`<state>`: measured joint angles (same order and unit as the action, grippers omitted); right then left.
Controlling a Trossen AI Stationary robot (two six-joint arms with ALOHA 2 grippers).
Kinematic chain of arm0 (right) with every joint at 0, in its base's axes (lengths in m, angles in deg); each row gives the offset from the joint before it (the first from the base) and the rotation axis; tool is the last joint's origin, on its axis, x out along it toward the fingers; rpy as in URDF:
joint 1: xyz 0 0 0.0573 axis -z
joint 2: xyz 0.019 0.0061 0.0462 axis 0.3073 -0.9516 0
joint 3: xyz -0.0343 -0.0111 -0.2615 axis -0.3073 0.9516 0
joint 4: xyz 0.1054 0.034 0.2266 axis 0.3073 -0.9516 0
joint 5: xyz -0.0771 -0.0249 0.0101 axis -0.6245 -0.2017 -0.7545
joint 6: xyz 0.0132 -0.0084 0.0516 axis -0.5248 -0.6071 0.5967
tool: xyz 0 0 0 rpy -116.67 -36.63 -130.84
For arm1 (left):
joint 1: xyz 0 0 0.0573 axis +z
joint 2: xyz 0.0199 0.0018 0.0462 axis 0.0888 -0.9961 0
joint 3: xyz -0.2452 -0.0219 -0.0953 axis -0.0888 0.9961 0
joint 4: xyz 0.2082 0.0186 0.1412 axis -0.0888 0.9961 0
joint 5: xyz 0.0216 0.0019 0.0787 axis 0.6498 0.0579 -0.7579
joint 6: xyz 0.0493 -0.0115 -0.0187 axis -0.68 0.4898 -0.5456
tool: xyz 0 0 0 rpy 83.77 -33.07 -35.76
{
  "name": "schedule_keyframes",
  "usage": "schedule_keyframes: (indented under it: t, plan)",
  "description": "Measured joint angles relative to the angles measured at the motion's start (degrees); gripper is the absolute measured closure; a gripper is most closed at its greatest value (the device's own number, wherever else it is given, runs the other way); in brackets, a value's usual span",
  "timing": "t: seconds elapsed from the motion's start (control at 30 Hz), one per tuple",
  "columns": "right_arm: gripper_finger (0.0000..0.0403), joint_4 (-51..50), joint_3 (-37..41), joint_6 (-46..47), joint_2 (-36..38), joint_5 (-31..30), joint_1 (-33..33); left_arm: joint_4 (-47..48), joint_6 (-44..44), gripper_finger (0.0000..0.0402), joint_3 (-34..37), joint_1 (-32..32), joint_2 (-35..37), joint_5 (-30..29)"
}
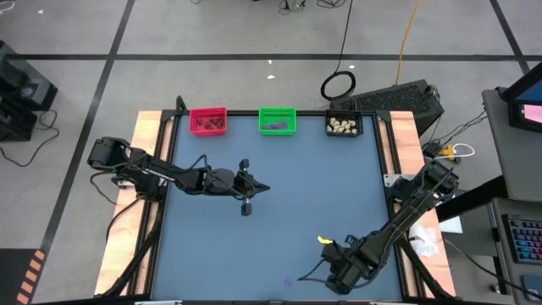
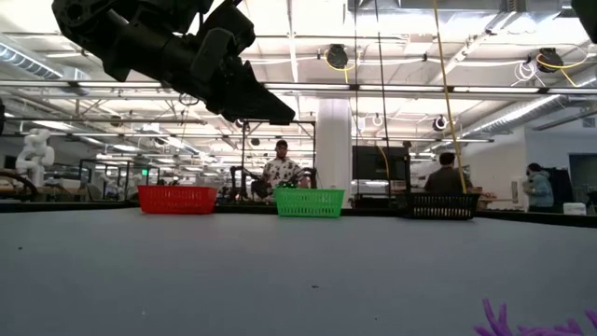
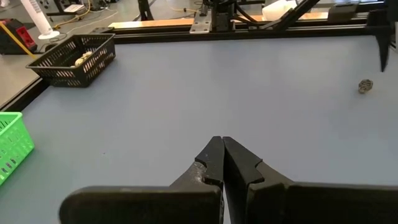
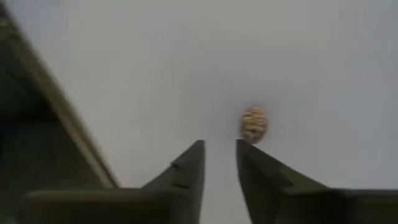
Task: Sort Halloween decoration
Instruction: Put the black skull toy into the red bin
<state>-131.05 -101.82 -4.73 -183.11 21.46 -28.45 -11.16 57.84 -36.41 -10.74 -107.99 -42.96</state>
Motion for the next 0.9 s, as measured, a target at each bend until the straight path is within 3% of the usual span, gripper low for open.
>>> schedule_keyframes:
  t: [0.17,0.27,0.67,0.9]
  plan:
    - [0.0252,-1.7,0.0,2.0,-1.7,-0.6,-0.2,0.0,0.0,0.0402,0.0,0.0,0.0,0.0]
    - [0.0229,-1.7,0.0,2.3,-2.6,-1.8,-0.2,0.2,0.0,0.0402,0.0,0.0,0.0,0.0]
    - [0.0251,-3.1,0.0,2.2,-3.9,-3.9,-0.3,0.2,0.3,0.0402,0.0,0.0,0.0,0.0]
    - [0.0238,-2.2,0.0,1.2,-6.1,-2.8,-0.3,0.4,0.3,0.0402,0.0,0.0,0.0,0.0]
